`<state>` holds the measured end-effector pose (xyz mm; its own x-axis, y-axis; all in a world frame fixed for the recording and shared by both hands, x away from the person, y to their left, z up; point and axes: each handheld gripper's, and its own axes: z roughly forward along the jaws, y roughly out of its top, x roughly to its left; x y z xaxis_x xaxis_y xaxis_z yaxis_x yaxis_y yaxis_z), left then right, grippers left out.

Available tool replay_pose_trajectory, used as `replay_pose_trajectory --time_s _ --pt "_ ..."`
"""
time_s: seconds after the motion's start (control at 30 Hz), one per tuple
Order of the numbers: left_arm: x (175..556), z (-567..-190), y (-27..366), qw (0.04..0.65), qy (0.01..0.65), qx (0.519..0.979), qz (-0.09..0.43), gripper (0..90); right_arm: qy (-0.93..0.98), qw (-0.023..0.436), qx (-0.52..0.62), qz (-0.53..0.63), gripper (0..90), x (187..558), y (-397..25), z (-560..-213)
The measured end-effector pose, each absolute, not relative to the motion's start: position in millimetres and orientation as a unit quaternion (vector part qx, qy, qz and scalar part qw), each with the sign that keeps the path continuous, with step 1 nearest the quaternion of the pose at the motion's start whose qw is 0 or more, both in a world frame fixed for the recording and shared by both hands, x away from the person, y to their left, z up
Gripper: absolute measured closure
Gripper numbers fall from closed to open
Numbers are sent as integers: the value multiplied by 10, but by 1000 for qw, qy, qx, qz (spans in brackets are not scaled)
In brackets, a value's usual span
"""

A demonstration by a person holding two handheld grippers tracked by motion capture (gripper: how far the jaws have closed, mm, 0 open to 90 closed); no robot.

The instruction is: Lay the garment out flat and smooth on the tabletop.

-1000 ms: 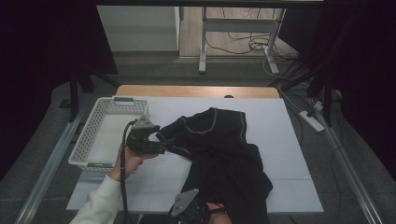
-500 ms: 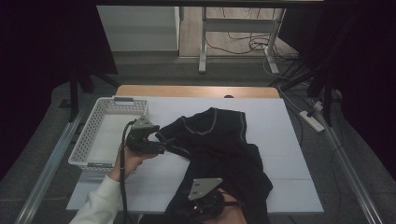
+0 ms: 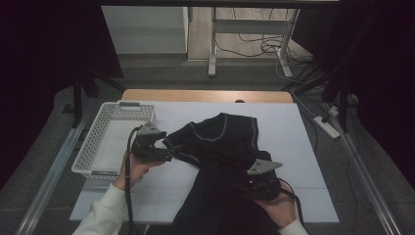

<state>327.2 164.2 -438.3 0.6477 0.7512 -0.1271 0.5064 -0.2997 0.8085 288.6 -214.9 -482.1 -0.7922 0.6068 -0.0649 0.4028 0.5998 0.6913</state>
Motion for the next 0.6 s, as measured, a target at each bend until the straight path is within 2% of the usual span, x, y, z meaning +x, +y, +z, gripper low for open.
replay_pose_trajectory --time_s 0.2,0.33,0.53,0.6 --pt "3274 -4386 1625 440 395 795 138 191 875 161 334 313 391 3006 -2442 -4932" --pt "3281 -4399 1612 439 394 796 135 191 873 149 349 305 449 3083 -2501 -5003" --pt "3283 -4403 1620 438 395 796 135 191 887 135 339 281 584 3110 -2468 -5078" --pt "3280 -4399 1621 438 395 796 136 191 888 124 341 282 667 3123 -2481 -5075"
